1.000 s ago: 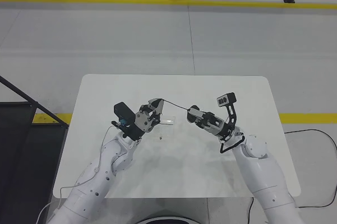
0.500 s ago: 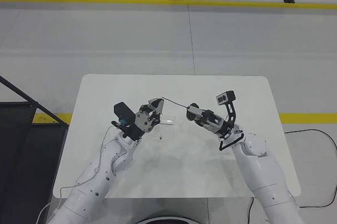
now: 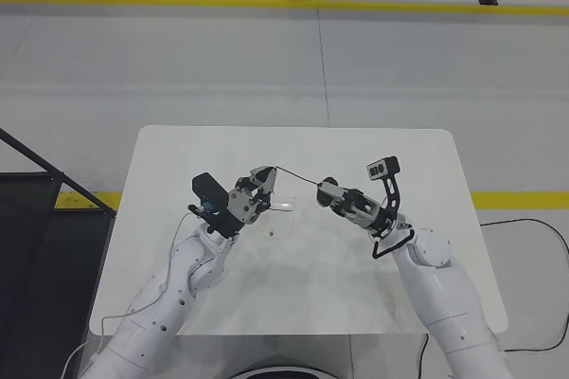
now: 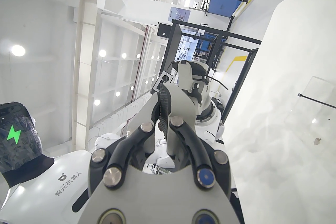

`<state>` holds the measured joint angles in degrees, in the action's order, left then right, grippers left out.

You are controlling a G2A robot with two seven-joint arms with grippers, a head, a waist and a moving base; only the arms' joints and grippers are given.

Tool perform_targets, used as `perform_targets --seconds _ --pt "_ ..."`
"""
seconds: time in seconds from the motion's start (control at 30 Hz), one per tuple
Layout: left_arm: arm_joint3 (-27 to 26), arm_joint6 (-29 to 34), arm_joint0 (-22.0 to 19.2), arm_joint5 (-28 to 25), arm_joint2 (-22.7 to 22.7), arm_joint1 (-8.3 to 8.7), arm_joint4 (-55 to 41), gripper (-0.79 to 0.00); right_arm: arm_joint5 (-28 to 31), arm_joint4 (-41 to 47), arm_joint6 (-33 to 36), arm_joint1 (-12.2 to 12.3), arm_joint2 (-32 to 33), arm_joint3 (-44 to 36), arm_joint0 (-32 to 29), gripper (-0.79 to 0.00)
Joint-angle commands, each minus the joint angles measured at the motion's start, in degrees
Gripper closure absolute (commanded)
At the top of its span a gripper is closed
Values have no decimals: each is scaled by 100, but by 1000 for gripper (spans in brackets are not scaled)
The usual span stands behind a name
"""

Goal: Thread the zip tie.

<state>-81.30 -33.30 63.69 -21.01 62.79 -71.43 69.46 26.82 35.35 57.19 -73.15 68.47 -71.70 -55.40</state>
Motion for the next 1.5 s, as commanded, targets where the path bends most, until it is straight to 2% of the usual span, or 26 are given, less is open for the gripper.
perform_targets --seconds 0.0,1.47 --pt "0 0 0 0 0 0 0 0 17 24 38 1 1 6 -8 0" --pt "0 0 0 0 0 0 0 0 21 74 197 -40 -127 261 173 0"
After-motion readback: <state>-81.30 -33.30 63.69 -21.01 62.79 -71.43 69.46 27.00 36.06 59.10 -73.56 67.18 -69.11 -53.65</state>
